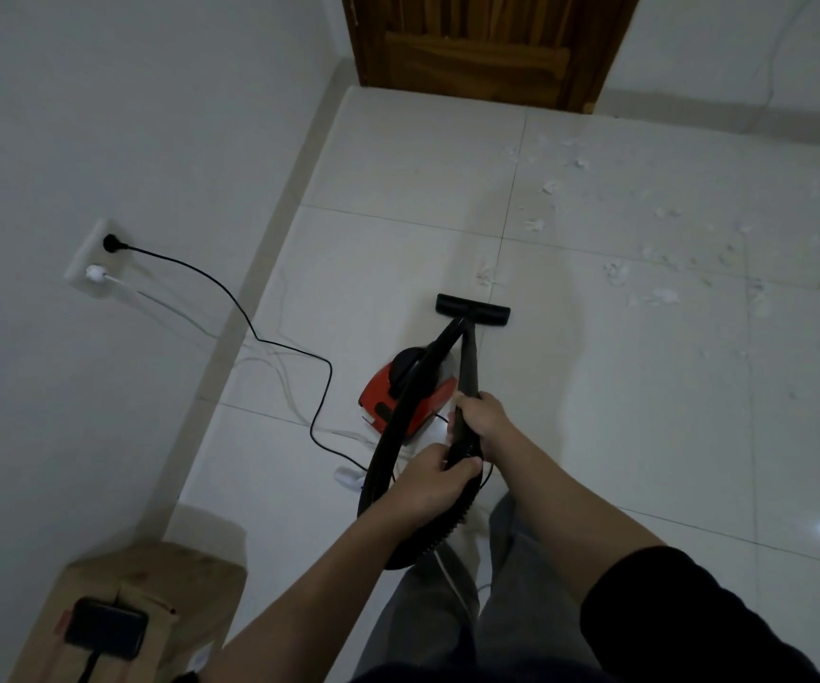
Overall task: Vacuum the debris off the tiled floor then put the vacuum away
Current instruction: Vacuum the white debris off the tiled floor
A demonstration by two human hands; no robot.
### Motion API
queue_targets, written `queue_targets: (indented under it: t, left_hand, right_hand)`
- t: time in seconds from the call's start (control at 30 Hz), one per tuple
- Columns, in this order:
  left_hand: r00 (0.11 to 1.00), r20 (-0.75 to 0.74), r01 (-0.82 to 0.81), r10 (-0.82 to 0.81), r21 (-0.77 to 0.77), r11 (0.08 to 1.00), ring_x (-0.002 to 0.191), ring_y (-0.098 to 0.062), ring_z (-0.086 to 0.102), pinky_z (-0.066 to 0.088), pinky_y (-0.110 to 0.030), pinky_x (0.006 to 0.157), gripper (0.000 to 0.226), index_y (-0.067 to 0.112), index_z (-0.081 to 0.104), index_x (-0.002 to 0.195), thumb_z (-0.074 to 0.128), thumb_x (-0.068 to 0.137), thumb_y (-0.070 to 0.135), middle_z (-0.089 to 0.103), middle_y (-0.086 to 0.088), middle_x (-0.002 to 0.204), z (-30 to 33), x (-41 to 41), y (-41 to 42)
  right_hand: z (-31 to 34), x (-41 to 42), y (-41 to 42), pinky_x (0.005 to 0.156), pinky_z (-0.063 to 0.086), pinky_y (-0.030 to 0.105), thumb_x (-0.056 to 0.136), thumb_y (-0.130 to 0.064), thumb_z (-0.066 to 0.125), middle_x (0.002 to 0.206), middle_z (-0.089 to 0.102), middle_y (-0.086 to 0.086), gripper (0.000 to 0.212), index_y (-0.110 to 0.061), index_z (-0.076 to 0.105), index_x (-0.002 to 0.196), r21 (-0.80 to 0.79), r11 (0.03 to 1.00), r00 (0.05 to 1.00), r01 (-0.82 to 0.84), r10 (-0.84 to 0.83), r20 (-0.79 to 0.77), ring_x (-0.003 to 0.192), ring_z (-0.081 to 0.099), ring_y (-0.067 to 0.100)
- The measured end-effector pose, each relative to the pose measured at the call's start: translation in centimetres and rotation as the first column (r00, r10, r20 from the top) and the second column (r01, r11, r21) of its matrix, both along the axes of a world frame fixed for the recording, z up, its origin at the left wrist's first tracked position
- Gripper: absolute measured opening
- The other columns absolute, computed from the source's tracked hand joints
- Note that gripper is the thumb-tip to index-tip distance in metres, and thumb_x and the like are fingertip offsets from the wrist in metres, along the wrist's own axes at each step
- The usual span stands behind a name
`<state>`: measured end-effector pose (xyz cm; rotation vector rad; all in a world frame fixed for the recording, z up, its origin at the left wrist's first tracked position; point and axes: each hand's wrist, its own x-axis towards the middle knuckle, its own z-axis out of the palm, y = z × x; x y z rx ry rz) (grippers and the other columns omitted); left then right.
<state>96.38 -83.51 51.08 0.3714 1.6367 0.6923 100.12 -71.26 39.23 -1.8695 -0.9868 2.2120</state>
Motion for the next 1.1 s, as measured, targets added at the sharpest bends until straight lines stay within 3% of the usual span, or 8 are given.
queue_targets:
  t: [0.2, 0.37, 0.57, 0.77, 0.9, 1.1]
  left_hand:
    - [0.999, -0.032, -0.014, 0.016, 0.048, 0.999, 0.072, -0.016, 0.061, 0.053, -0.027, 0.063, 0.021, 0.015, 0.060, 0.106, 0.051, 0.096, 0.031, 0.062, -0.010, 0.086, -1.0, -0.1, 1.2]
    - [0.999, -0.018, -0.049, 0.051, 0.094, 0.994, 0.069, -0.020, 0.059, 0.053, -0.031, 0.061, 0.007, 0.023, 0.056, 0.097, 0.051, 0.096, 0.028, 0.060, -0.008, 0.080, -1.6, 0.1, 2.9]
    - [0.997, -0.052, -0.049, 0.052, 0.062, 0.997, 0.058, -0.016, 0.056, 0.050, -0.026, 0.053, 0.018, 0.009, 0.056, 0.108, 0.050, 0.096, 0.022, 0.056, -0.007, 0.075, -2.4, -0.5, 5.4]
    - [0.996, -0.087, -0.037, 0.038, 0.016, 0.999, 0.063, -0.017, 0.057, 0.052, -0.029, 0.059, 0.019, 0.006, 0.057, 0.106, 0.051, 0.094, 0.020, 0.059, -0.010, 0.081, -3.6, -0.9, 7.7]
    - [0.991, -0.127, -0.043, 0.044, 0.006, 0.999, 0.067, -0.017, 0.059, 0.055, -0.039, 0.068, 0.018, 0.009, 0.058, 0.104, 0.052, 0.093, 0.022, 0.062, -0.009, 0.083, -4.4, -1.1, 9.9]
    - [0.987, -0.147, -0.064, 0.063, -0.001, 0.998, 0.074, -0.019, 0.060, 0.055, -0.049, 0.077, 0.021, 0.010, 0.058, 0.111, 0.053, 0.094, 0.022, 0.064, -0.015, 0.092, -5.3, -1.0, 14.2]
  right_hand:
    - [0.0, -0.3, 1.7, 0.049, 0.046, 0.032, 0.103, -0.008, 0.048, 0.066, 0.051, 0.011, 0.008, -0.006, 0.049, 0.094, 0.047, 0.999, 1.000, -0.013, 0.014, -0.014, 0.052, 0.048, 0.021]
    - [-0.5, -0.6, 3.8, 0.050, 0.047, 0.035, 0.102, -0.009, 0.049, 0.065, 0.052, 0.014, 0.005, -0.005, 0.049, 0.102, 0.095, 0.995, 0.999, -0.039, 0.040, -0.013, 0.051, 0.049, 0.024]
    - [-1.4, -1.3, 5.8, 0.049, 0.047, 0.035, 0.102, -0.008, 0.047, 0.063, 0.051, 0.013, 0.004, -0.005, 0.048, 0.100, 0.062, 0.997, 0.998, -0.055, 0.055, 0.003, 0.050, 0.049, 0.023]
    - [-2.6, -1.8, 7.9, 0.055, 0.047, 0.037, 0.102, -0.011, 0.050, 0.064, 0.050, 0.010, 0.010, -0.011, 0.046, 0.093, 0.018, 0.998, 0.998, -0.057, 0.057, 0.009, 0.053, 0.049, 0.022]
    - [-2.7, -2.0, 10.2, 0.061, 0.047, 0.039, 0.101, -0.008, 0.048, 0.064, 0.049, 0.008, 0.013, -0.014, 0.048, 0.090, 0.033, 0.997, 0.998, -0.067, 0.068, -0.019, 0.054, 0.049, 0.022]
    - [-2.8, -2.0, 14.7, 0.053, 0.048, 0.036, 0.103, -0.009, 0.048, 0.062, 0.047, 0.008, 0.014, -0.014, 0.047, 0.090, 0.035, 0.994, 0.994, -0.099, 0.101, -0.052, 0.051, 0.048, 0.021]
